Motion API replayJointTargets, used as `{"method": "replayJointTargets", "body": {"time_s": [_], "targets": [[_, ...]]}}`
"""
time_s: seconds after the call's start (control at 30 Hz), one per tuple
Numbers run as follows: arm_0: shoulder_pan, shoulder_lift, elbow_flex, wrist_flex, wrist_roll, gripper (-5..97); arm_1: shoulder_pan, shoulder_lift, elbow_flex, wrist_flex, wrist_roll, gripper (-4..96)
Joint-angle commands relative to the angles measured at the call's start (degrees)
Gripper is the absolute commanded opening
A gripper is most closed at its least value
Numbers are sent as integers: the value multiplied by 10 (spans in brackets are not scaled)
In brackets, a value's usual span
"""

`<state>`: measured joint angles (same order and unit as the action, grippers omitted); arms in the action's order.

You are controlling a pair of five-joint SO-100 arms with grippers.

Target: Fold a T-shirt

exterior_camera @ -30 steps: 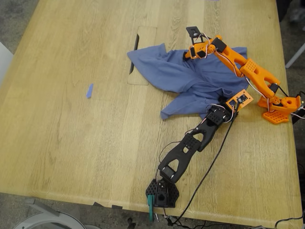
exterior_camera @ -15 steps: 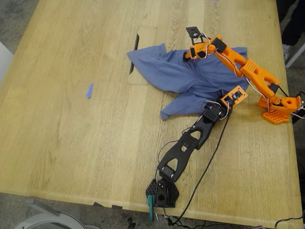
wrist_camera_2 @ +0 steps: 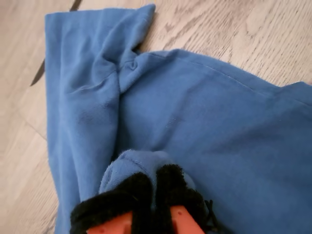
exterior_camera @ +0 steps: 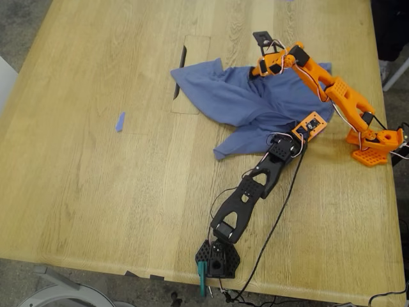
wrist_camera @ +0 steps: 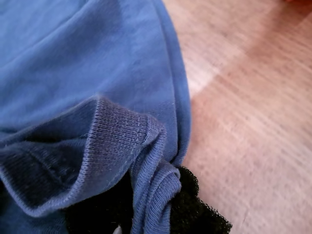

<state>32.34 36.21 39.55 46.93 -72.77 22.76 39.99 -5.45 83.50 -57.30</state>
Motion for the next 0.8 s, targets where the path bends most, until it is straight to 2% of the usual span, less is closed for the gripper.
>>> {"method": "replayJointTargets", "body": {"time_s": [0.0,0.4,0.77], "targets": [[-51,96,-8,42,-9,0,0,76,-26,8,-5,-2],[-105,337,-2,131,-4,0,-20,184,-26,25,-8,-2],[-155,555,5,301,2,0,-32,279,-26,19,-11,-2]]}}
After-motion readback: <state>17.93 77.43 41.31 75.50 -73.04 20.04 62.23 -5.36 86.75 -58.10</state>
